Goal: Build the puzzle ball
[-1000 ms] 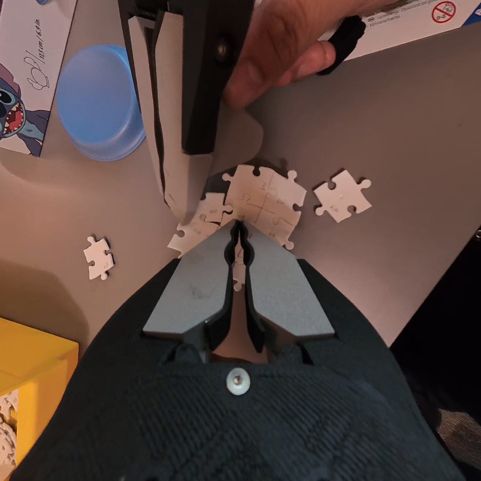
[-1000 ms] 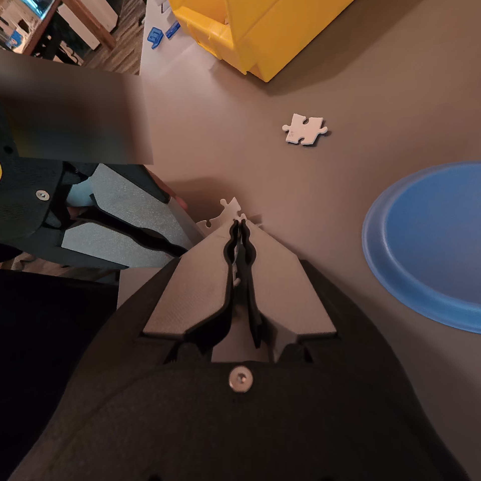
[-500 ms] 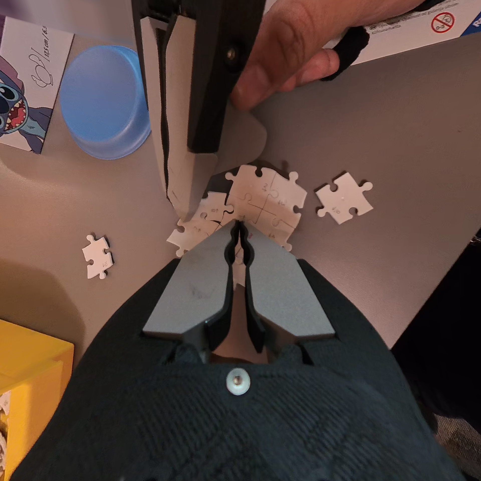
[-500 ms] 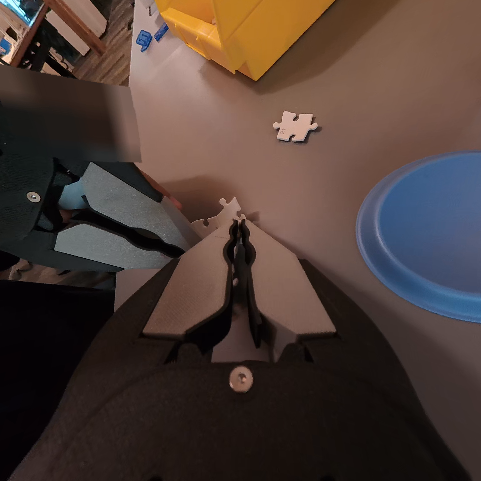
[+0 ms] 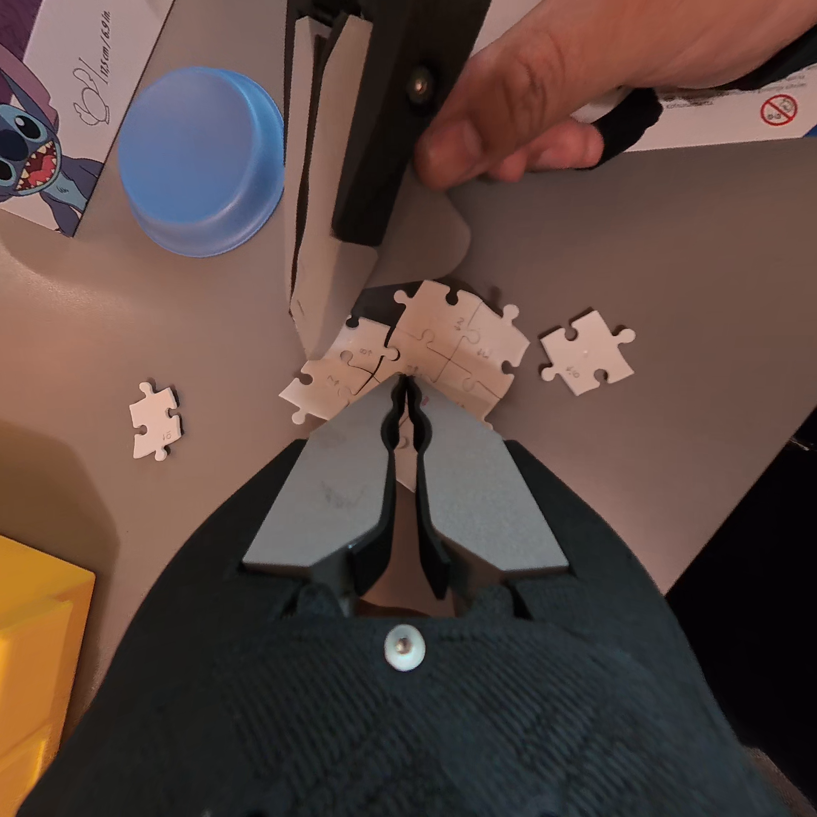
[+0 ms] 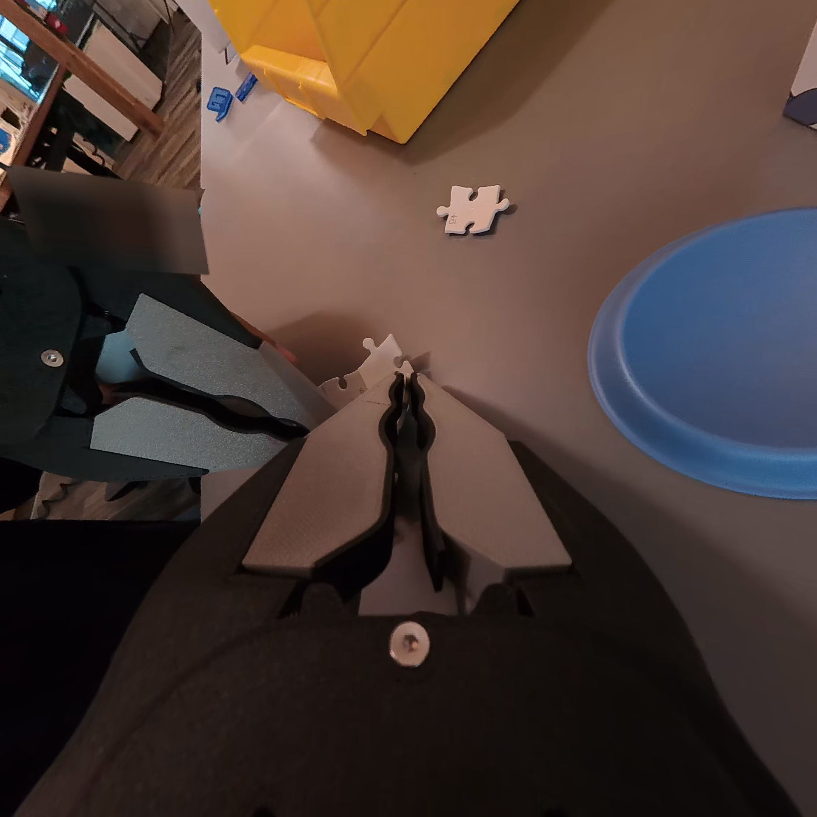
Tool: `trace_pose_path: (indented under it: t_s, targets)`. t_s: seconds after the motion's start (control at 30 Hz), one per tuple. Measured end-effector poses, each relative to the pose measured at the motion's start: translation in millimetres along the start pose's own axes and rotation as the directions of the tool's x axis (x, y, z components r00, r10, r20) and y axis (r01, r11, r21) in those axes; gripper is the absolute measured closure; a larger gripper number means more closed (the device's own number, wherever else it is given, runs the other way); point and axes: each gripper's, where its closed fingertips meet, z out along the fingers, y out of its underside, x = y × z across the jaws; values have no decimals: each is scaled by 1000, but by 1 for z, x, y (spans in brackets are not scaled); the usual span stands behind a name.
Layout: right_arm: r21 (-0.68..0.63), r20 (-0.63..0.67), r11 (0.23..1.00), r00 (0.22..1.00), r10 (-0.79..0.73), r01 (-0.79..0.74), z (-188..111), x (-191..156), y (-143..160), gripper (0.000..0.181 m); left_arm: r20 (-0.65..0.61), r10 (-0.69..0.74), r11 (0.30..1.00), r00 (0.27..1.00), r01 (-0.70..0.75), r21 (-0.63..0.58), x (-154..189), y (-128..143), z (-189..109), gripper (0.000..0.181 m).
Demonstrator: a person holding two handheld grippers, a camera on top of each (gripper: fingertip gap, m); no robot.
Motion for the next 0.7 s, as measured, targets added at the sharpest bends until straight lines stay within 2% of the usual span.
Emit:
trace_pose_path:
  t_s: [0.27, 0.43, 0.57, 0.7]
  targets:
    - [5, 21, 1000, 1000, -5, 5, -1, -4, 0, 181, 29, 0, 1000, 1000, -1, 11, -3, 0, -3, 181]
    - [12, 26, 1000, 1000, -6, 5, -2, -5, 0, 181, 57, 13, 998, 998, -16, 53, -8, -10, -8, 181]
    - [7, 31, 1000, 1000, -2, 2, -2, -6, 1, 181, 123, 78, 997, 989, -78, -4, -16, -4, 1, 181]
    - [5, 33, 1000, 999, 9, -9, -2, -6, 2, 181, 107, 98, 995, 989, -98, 2, -10, -7, 4, 181]
